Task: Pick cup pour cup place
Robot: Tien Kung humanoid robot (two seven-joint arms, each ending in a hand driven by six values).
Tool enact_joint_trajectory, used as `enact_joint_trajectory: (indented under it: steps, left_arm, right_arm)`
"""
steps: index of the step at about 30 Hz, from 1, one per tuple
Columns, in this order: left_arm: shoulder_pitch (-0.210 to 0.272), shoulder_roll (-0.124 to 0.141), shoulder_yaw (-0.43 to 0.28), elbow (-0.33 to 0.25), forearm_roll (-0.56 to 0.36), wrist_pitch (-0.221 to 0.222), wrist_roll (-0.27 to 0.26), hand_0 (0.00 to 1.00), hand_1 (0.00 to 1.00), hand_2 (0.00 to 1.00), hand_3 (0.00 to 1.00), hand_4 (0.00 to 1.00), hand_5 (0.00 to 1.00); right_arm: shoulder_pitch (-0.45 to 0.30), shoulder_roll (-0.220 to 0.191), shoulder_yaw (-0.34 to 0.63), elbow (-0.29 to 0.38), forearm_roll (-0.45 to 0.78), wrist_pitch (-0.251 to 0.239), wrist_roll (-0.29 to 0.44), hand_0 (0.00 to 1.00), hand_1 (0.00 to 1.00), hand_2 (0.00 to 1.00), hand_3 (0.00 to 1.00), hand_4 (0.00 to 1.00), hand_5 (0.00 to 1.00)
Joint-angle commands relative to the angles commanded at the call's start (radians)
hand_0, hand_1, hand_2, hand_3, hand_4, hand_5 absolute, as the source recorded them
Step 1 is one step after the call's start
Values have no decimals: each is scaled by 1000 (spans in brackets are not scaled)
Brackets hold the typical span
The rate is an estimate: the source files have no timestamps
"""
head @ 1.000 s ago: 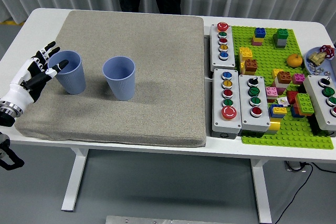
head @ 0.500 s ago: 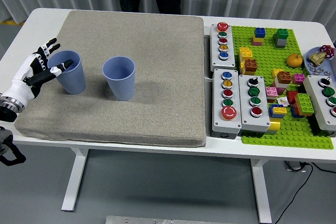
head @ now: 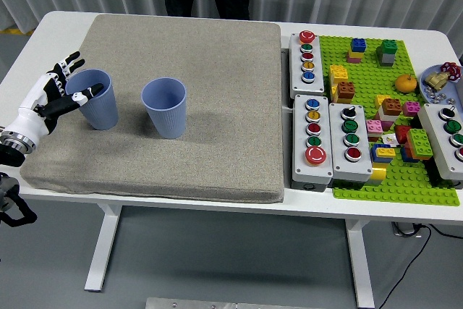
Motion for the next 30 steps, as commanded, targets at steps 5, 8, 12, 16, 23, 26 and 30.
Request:
enact_joint_trajectory:
  steps: [5, 8, 12, 16, 23, 26, 30]
  left_arm:
    - [6, 6, -11, -23, -8, -4, 0, 998, 969, 998, 998, 917, 236]
    - [12, 11, -14, -32, -2, -4, -1, 998, 969, 998, 998, 917, 236]
    - [24, 13, -25, -43, 2, -4, 0, 998, 968, 998, 998, 921, 249]
    - [44, 24, -22, -63, 4, -4, 0, 998, 968, 998, 998, 927, 253]
    - [71, 38, -32, -77, 5, 8, -3, 998, 967, 998, 998, 938, 270]
    - [86, 42, -35, -87, 9, 14, -4, 998, 967, 998, 998, 938, 270]
    - [100, 43, -41, -91, 12, 23, -6, 998, 964, 998, 998, 940, 269]
  right_arm:
    - [0, 0, 1, 0, 0, 0, 0, 743, 718, 737, 635, 178, 445]
    - [0, 0, 0, 0, 2, -1, 0, 743, 718, 737, 635, 178, 445]
    - [-1, 1, 1, 0, 1, -1, 0, 742, 718, 738, 635, 178, 446]
    - [-3, 2, 3, 0, -3, 0, -1, 742, 718, 738, 635, 179, 447]
    - [-7, 4, 3, 0, -5, 1, -2, 742, 717, 738, 635, 179, 450]
    - [-7, 4, 2, 0, -4, 1, -2, 742, 717, 738, 635, 179, 450]
    - [-7, 5, 2, 0, -5, 2, -2, 742, 717, 738, 635, 179, 450]
